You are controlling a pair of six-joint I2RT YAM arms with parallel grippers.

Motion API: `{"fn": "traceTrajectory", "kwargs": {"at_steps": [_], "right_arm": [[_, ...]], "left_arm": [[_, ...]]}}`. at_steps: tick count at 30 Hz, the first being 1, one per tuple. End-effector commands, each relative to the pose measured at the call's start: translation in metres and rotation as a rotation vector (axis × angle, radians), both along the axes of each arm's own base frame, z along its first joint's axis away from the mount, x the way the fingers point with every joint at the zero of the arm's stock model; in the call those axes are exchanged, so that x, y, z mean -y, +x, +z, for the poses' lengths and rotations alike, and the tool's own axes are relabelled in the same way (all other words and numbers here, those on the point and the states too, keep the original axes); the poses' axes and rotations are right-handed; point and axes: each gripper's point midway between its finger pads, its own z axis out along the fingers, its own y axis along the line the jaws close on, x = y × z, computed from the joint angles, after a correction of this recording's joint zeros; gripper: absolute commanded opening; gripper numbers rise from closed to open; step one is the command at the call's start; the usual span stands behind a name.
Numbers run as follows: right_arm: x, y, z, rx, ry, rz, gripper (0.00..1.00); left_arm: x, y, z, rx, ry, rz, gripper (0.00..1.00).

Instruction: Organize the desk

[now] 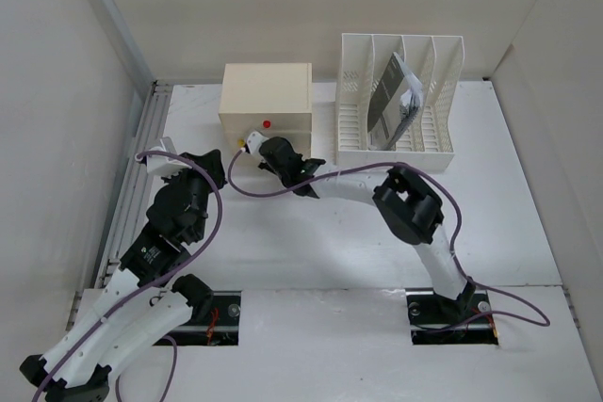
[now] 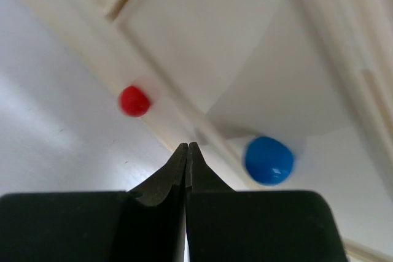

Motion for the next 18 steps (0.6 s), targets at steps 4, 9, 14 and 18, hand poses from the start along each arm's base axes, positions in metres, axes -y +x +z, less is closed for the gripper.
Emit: {"fn": "traceTrajectory", "kwargs": {"at_steps": [4,9,14,18], "right_arm": [[-0.046,-0.101,0.066,-0.207,-0.025,0.797,0.06],[-0.016,-0.214,0.095,-0.424,-0.086,1.401,0.59],[0.012,-0.189,0.145,-0.407,0.023,1.220,1.00],[0.052,-0.120,0.231,-0.089,0.259,0.709,1.00]], "left_arm": [[0.000,-0.004,0.016,0.053,-0.029,-0.014,0.20],[0.003,-0.026,0.047,0.163,-0.061,-0.117,0.96],[-0.009,-0.038,0.069,0.215,0.003,-0.118,1.00],[-0.021,-0.039,0.070,0.188,0.049,-0.066,1.00]]}}
